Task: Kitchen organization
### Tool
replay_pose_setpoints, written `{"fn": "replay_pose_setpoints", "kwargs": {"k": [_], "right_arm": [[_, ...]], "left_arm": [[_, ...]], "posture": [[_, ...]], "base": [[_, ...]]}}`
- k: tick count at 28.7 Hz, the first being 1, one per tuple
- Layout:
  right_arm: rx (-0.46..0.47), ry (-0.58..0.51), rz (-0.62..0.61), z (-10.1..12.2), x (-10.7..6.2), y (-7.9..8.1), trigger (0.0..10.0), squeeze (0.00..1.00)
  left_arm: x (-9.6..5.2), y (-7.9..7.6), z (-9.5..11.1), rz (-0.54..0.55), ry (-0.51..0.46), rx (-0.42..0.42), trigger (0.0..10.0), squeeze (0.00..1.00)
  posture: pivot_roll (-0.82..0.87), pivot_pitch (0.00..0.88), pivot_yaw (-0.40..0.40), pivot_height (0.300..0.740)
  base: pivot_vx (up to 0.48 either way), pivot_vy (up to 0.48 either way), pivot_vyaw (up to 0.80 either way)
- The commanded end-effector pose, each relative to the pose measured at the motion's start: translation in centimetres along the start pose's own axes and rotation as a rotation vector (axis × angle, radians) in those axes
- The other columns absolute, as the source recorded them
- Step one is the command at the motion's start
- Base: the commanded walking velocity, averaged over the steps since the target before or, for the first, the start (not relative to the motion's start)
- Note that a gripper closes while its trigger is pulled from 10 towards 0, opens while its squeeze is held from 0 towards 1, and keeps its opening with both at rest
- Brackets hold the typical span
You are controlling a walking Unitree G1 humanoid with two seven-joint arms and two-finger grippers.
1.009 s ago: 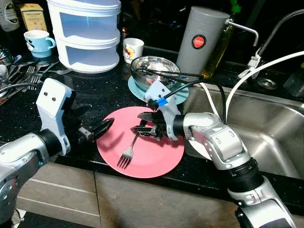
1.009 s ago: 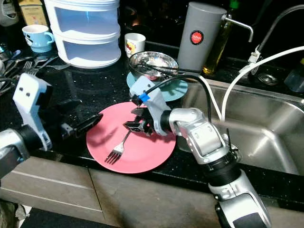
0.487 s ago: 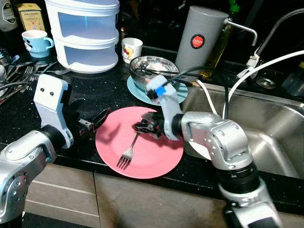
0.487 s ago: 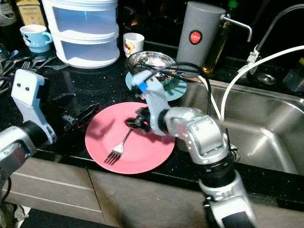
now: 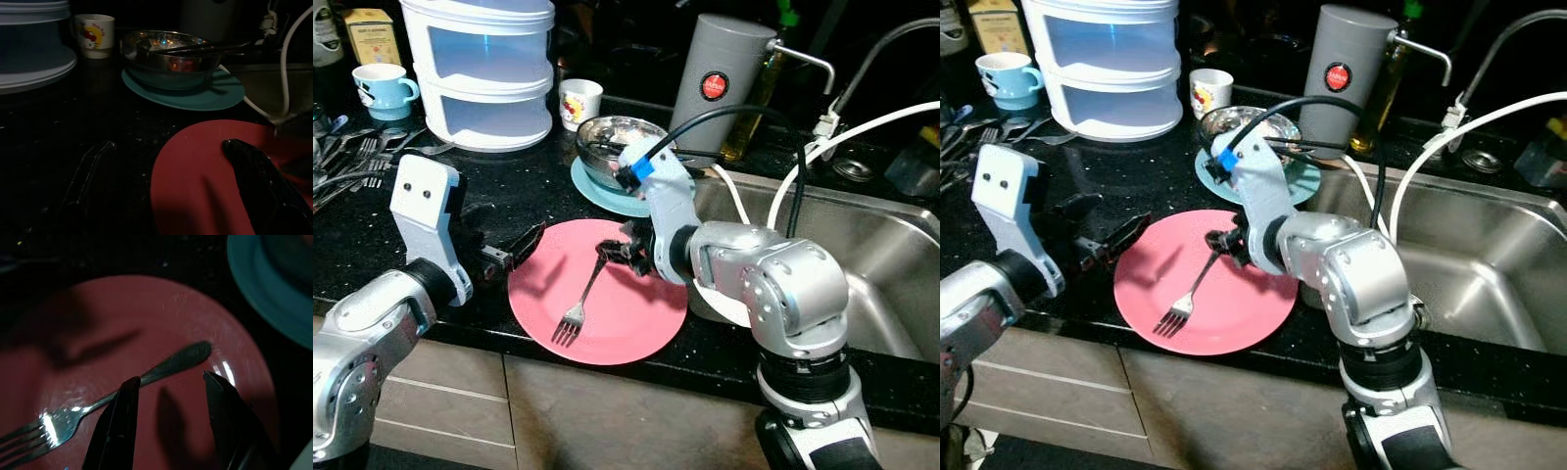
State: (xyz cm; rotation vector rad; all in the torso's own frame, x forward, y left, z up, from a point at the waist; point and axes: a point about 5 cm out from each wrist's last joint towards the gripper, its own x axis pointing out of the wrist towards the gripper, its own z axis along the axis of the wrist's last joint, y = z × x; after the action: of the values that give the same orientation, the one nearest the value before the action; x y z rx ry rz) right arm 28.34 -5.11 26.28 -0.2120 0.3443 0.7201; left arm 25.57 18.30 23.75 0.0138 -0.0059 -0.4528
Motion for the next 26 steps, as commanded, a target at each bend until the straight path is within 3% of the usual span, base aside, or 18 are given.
{"fn": "replay_pose_setpoints", "kwargs": {"k": [1,6,8,11,16,17,18,21,26], "right_arm": [[0.021,0.027,-0.040,-0.6,-0.1,0.2,10.0,0.00],[0.128,0.060,-0.083,-1.5,0.2,0.2,10.0,0.00],[0.234,0.069,-0.096,-1.7,0.4,-0.2,10.0,0.00],[0.285,0.071,-0.103,-1.7,0.5,-0.5,10.0,0.00],[0.264,0.085,-0.141,-2.0,0.7,-0.8,10.0,0.00],[0.258,0.091,-0.133,-2.2,0.8,-0.7,10.0,0.00],[0.257,0.094,-0.131,-2.2,0.8,-0.6,10.0,0.00],[0.257,0.097,-0.129,-2.3,0.8,-0.5,10.0,0.00],[0.278,0.108,-0.062,-2.4,1.0,0.3,10.0,0.00]], "left_arm": [[0.4,-0.4,-0.2,-0.007,-0.002,-0.002,10.0,0.00],[0.2,0.0,0.1,0.031,-0.016,0.014,10.0,0.00],[-0.9,1.5,0.5,0.093,-0.013,0.048,10.0,0.00],[-1.6,2.4,0.8,0.122,-0.006,0.068,10.0,0.00],[-7.4,3.3,2.1,-0.075,0.085,0.180,10.0,0.00],[-9.3,3.6,2.3,-0.109,0.142,0.196,10.0,0.00],[-10.1,3.6,2.4,-0.129,0.168,0.206,10.0,0.00],[-10.7,3.6,2.4,-0.143,0.186,0.214,10.0,0.00],[-14.1,3.2,2.1,-0.228,0.298,0.192,10.0,0.00]], "posture": [[0.09,0.000,-0.121,0.740],[0.09,0.000,-0.127,0.740],[0.10,0.000,-0.134,0.740],[0.11,0.000,-0.142,0.740],[0.11,0.000,-0.156,0.740],[0.12,0.000,-0.155,0.740],[0.12,0.000,-0.155,0.740],[0.13,0.000,-0.158,0.740],[0.14,0.000,-0.160,0.740]], "base": [[0.000,0.000,0.00],[0.000,0.000,0.00],[0.000,0.000,0.00],[0.000,0.000,0.00],[0.000,0.000,0.00],[0.000,0.000,0.00],[0.000,0.000,0.00],[0.000,0.000,0.00],[0.000,0.000,0.00]]}}
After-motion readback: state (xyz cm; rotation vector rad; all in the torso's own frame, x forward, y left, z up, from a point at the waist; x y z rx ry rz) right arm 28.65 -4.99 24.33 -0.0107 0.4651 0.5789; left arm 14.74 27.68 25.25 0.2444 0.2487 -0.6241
